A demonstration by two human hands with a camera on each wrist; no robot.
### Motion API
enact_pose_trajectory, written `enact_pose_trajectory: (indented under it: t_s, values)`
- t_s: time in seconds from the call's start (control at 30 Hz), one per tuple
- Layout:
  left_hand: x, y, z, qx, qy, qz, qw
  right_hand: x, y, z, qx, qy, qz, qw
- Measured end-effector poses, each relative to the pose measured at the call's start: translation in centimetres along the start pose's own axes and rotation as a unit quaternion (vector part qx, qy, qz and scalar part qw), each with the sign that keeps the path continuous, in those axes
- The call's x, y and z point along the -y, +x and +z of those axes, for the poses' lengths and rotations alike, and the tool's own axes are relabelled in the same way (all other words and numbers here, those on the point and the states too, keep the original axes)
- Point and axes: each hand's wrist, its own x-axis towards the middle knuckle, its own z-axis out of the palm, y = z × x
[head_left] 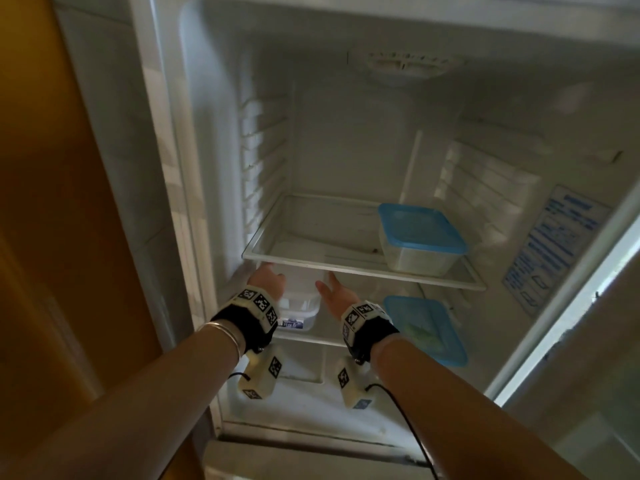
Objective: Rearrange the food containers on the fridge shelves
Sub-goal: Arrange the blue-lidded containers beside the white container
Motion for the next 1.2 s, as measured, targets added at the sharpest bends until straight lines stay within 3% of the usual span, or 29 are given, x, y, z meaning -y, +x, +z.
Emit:
enact_pose_trajectory:
  t_s: [0.23, 0.4, 0.57, 0.7, 0.87, 1.03, 1.1, 1.2]
  values:
    - [-1.2, -3.6, 0.2, 0.062, 0.032, 0.049, 0.996, 0.1, -3.5, -1.3, 0.003, -0.118, -0.007, 0.993]
    - [-2.4, -6.4, 0.1, 0.093, 0.102, 0.121, 0.983, -0.7, -7.5, -2.2, -0.01, -0.15, 0.0, 0.989]
    - [-4.9, -8.5, -0.5, 0.106, 0.144, 0.194, 0.964, -0.5, -11.4, -4.0, -0.047, -0.137, 0.029, 0.989]
    - [-7.9, -9.6, -1.2, 0.102, 0.139, 0.231, 0.957, 0.0, -13.6, -6.2, -0.126, -0.126, 0.038, 0.983]
    - [-11.2, -9.2, -1.8, 0.106, 0.117, 0.221, 0.962, 0.7, -13.6, -10.6, -0.179, -0.099, 0.023, 0.979]
    - [-14.4, -8.3, -1.8, 0.069, 0.054, 0.209, 0.974, 0.3, -11.9, -15.0, -0.277, -0.118, 0.01, 0.953]
    - [-15.4, -7.5, -1.2, 0.054, 0.026, 0.201, 0.978, 0.1, -11.1, -16.2, -0.285, -0.11, 0.02, 0.952]
    - [-16.3, -5.6, 0.1, 0.089, -0.003, 0.166, 0.982, -0.6, -9.6, -17.4, -0.284, -0.084, 0.061, 0.953]
